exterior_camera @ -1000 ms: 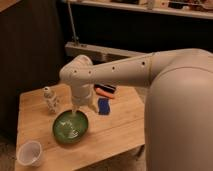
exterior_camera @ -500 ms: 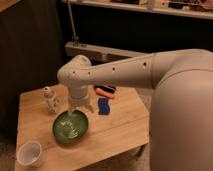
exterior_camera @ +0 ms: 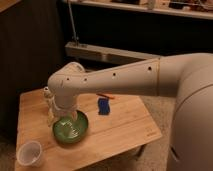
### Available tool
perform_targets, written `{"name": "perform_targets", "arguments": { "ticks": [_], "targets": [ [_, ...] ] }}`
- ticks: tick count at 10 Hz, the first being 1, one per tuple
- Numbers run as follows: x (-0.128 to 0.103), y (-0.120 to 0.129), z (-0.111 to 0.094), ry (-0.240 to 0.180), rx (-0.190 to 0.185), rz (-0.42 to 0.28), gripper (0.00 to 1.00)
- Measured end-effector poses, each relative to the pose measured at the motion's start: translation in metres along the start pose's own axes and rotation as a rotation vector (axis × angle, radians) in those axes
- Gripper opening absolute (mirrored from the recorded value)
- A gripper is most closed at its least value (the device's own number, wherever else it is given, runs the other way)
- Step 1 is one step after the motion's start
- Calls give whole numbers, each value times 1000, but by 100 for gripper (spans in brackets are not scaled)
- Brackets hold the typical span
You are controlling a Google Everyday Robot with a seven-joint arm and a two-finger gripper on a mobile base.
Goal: Place the ceramic cup in the ceramic bowl
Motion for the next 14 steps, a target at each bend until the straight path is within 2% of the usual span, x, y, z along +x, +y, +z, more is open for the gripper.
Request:
{"name": "perform_targets", "arguments": {
  "ticks": [1,2,3,4,5,7,10,12,14],
  "targets": [
    [0,7,1,8,-85,-40,65],
    [-2,8,8,29,-201,-77,65],
    [-2,10,19,60,-292,-102,65],
    [-2,13,28,84,-325,-114,65],
    [-2,20,38,111,-336,-128,65],
    [6,37,51,142,-328,-170,65],
    [22,62,60,158,-309,-223,65],
    [27,66,78,153,-268,-227,65],
    [28,73,92,122,-217,-231,65]
  ]
}}
